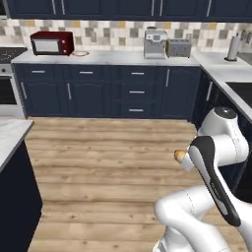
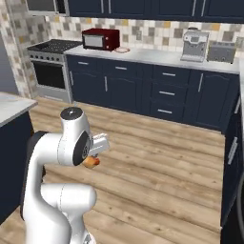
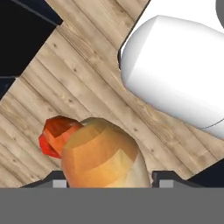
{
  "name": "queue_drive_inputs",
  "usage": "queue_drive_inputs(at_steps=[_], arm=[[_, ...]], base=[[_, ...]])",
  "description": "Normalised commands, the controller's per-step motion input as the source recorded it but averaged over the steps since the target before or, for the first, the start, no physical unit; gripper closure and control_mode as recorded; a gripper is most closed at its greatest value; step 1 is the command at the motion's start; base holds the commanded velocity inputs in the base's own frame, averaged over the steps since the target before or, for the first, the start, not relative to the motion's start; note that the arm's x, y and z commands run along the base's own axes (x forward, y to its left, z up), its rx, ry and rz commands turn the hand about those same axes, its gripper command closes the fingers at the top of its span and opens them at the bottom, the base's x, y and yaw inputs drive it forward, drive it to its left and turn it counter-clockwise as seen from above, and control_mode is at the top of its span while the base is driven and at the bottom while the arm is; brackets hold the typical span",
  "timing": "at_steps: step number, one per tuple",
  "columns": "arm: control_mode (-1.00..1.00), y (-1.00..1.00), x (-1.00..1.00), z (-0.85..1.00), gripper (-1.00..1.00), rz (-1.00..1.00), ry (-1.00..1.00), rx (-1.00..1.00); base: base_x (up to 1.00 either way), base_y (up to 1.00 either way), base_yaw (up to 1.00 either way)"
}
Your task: Place the cold items (mushroom and broccoli) from the fridge in one tupperware on the dining counter. Place the warm items (kebab skewer and hot dog) in the stove area in another tupperware.
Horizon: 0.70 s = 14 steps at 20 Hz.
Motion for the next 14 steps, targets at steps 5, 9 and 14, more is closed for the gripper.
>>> queue_drive_inputs(at_steps=[5,9,14], arm=[[1.0,0.0,0.0,0.0,1.0,0.0,0.0,0.0],[1.0,0.0,0.0,0.0,1.0,0.0,0.0,0.0],[1.0,0.0,0.0,0.0,1.0,0.0,0.0,0.0]], base=[[-1.0,0.52,0.03],[-1.0,0.55,0.02],[-1.0,0.61,0.01]])
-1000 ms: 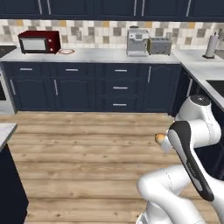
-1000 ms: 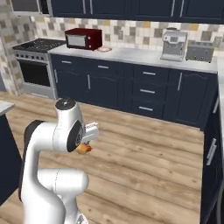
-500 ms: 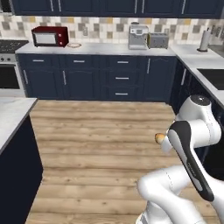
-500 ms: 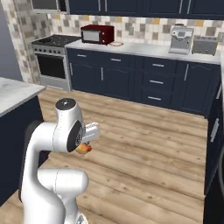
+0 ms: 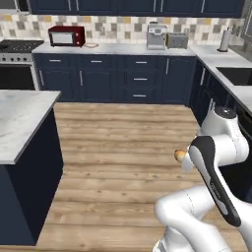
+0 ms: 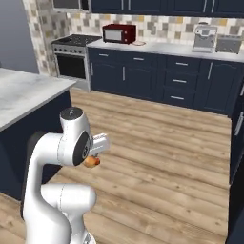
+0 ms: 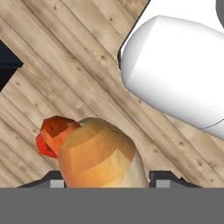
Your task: Place the cold items (mushroom and broccoli) from the fridge in one tupperware on the dining counter. Place the warm items (kebab skewer and hot dog) in the stove area in another tupperware.
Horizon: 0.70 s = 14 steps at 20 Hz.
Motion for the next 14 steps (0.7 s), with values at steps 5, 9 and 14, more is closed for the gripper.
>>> queue_drive_inputs(at_steps=[5,9,14], arm=[[1.0,0.0,0.0,0.0,1.0,0.0,0.0,0.0],[1.0,0.0,0.0,0.0,1.0,0.0,0.0,0.0],[1.0,0.0,0.0,0.0,1.0,0.0,0.0,0.0]], base=[[-1.0,0.64,0.01],[-1.0,0.69,0.0],[-1.0,0.62,0.0]])
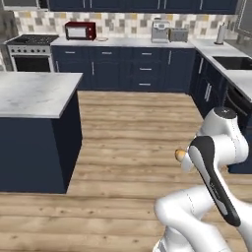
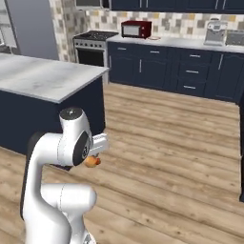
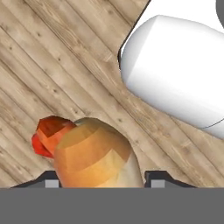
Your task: Place the cold items (mushroom and broccoli) from the fridge in one tupperware on the dining counter. Place the warm items (kebab skewer and hot dog) in the stove area in another tupperware.
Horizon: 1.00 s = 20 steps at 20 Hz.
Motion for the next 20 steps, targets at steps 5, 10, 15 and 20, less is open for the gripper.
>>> queue_drive_inputs(at_steps=[5,10,15,20], arm=[[1.0,0.0,0.0,0.0,1.0,0.0,0.0,0.0],[1.0,0.0,0.0,0.0,1.0,0.0,0.0,0.0],[1.0,0.0,0.0,0.0,1.0,0.0,0.0,0.0],[1.0,0.0,0.0,0.0,1.0,0.0,0.0,0.0]], base=[[-1.0,0.6,0.0],[-1.0,0.57,0.01],[-1.0,0.59,0.06],[-1.0,0.58,0.12]])
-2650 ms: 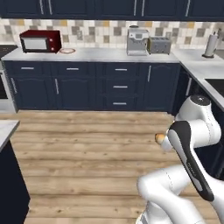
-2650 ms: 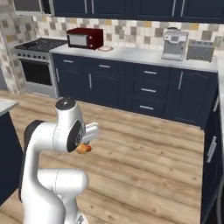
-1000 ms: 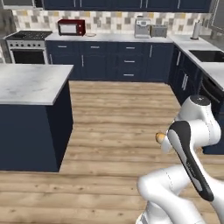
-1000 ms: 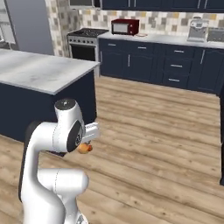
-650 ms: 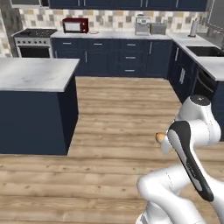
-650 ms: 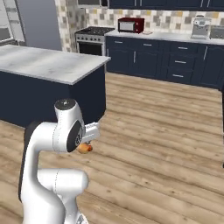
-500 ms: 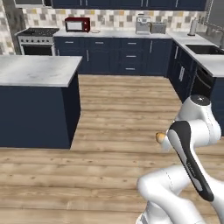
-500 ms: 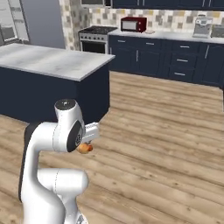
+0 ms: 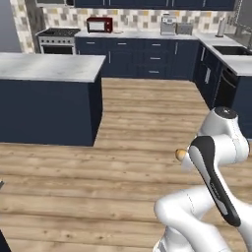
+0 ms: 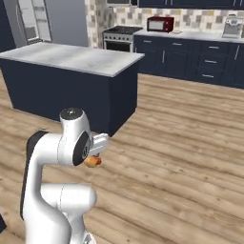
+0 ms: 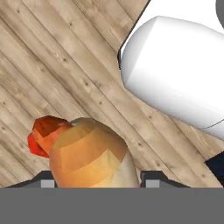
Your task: Place the cold items (mushroom and broccoli) from the fridge in one tupperware on the dining counter. Place the warm items (kebab skewer and hot dog) in the stove area in another tupperware.
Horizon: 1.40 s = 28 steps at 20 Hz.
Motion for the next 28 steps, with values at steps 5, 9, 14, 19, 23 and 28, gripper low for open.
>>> queue_drive_inputs(at_steps=[5,9,14,19,23,28], arm=[[1.0,0.0,0.0,0.0,1.0,0.0,0.0,0.0],[1.0,0.0,0.0,0.0,1.0,0.0,0.0,0.0],[1.0,0.0,0.0,0.0,1.0,0.0,0.0,0.0],[1.0,0.0,0.0,0.0,1.0,0.0,0.0,0.0],[1.0,0.0,0.0,0.0,1.0,0.0,0.0,0.0],[1.0,0.0,0.0,0.0,1.0,0.0,0.0,0.0]], base=[[-1.0,0.75,0.12],[-1.0,0.97,0.21],[-1.0,1.0,0.27],[-0.94,1.0,0.34],[-0.37,0.84,0.44],[-0.03,0.67,0.51]])
